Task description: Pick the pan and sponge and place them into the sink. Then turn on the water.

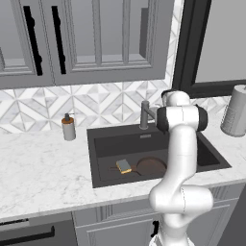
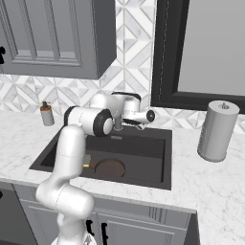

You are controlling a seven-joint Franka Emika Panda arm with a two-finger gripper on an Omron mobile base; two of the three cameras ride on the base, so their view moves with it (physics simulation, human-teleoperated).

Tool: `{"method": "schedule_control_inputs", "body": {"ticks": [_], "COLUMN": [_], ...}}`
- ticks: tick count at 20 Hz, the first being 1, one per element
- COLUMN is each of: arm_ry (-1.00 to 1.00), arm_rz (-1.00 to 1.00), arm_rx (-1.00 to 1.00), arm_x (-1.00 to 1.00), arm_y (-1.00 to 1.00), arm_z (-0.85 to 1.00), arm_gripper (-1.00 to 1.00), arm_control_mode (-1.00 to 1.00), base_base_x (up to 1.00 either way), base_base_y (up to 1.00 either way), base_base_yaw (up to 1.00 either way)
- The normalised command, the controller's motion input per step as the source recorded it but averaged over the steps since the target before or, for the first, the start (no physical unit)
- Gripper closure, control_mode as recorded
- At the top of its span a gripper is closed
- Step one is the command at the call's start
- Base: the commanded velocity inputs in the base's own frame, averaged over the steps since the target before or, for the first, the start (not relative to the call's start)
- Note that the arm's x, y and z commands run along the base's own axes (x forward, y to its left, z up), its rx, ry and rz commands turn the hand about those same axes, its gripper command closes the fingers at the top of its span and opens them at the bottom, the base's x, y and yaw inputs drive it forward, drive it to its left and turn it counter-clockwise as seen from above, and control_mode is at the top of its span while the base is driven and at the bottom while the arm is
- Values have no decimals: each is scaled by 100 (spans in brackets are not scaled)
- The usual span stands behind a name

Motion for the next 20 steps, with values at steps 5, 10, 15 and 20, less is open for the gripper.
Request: {"method": "schedule_control_inputs", "body": {"ticks": [5,10,15,20], "arm_ry": [1,4,1,0], "arm_rz": [0,0,0,0], "arm_rx": [0,0,0,6], "arm_x": [47,28,5,7], "arm_y": [0,0,-1,0], "arm_z": [-3,-7,0,-2], "arm_gripper": [100,100,100,100], "arm_control_mode": [-100,-100,-100,-100], "base_base_x": [0,0,0,0], "base_base_y": [0,0,0,0], "base_base_yaw": [0,0,0,0]}}
